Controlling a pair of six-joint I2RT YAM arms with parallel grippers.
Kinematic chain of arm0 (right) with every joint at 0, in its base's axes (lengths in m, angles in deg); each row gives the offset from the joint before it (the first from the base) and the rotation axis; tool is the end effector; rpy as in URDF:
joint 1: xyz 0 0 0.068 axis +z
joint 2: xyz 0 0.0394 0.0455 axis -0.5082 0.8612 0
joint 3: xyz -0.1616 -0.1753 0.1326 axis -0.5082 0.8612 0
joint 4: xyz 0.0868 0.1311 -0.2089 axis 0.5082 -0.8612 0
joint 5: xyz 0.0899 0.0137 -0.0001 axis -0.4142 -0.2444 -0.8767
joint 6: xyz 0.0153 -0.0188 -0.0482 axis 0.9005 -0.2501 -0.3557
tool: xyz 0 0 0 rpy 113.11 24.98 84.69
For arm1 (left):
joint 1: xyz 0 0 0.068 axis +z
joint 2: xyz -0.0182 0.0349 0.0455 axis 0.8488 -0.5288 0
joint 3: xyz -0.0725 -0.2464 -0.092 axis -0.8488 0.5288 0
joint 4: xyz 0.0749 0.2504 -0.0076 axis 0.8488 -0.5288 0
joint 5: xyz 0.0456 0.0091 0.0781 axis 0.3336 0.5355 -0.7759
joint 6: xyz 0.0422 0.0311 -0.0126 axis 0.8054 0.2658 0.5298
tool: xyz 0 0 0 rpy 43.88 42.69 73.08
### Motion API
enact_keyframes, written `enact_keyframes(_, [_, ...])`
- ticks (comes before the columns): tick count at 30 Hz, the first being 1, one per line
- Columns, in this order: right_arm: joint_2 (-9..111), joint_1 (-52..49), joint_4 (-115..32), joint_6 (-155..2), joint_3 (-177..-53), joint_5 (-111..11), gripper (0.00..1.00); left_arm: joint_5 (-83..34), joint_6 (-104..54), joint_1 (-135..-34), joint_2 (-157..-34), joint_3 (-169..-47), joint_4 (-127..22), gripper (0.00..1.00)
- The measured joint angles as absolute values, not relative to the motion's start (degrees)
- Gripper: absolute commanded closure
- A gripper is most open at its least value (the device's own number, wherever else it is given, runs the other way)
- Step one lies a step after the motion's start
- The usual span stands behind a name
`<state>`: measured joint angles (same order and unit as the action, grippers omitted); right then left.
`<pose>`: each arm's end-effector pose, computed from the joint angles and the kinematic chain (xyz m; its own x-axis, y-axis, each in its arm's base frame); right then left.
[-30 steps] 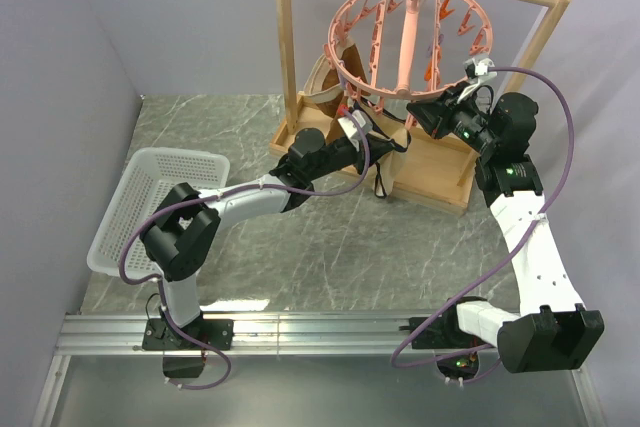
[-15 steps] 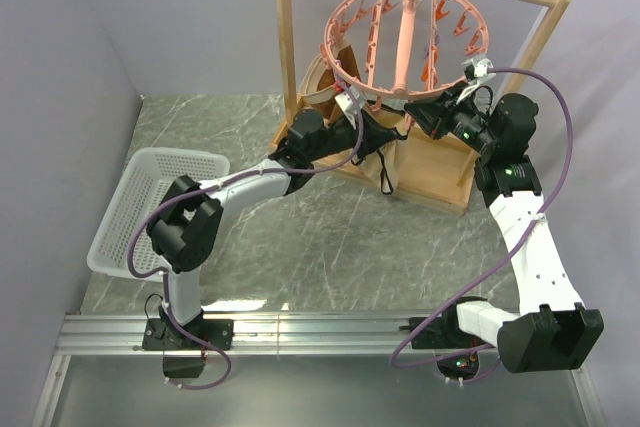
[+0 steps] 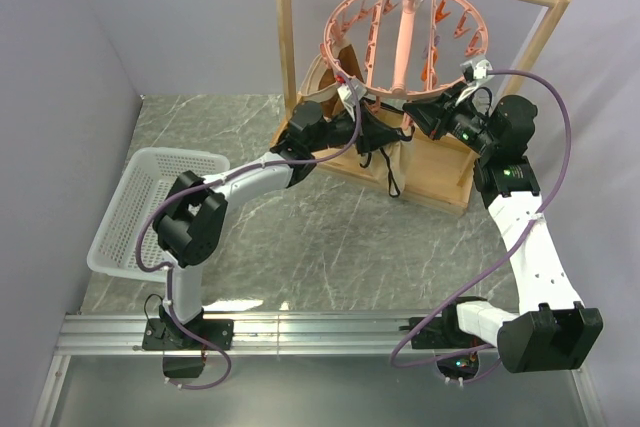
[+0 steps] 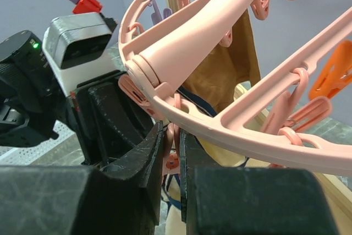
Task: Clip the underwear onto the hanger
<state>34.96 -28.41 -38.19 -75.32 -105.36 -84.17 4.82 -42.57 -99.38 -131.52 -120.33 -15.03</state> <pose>0.2525 0.0332 0.4221 -0.0377 0.1034 -0.9939 -0.6950 0.7120 0.1004 0.3316 -0.3203 0.3262 -0.3313 -0.2270 -0.9158 0.9270 0.1023 -0.3607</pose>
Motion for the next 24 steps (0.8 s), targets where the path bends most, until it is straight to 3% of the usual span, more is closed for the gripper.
enact_keyframes(24, [35.3,-28.4,-36.9,-75.3,-105.1,-85.7,1.0,12.1,-51.8,-98.1,-134.2,-125.1,-10.2,1.0])
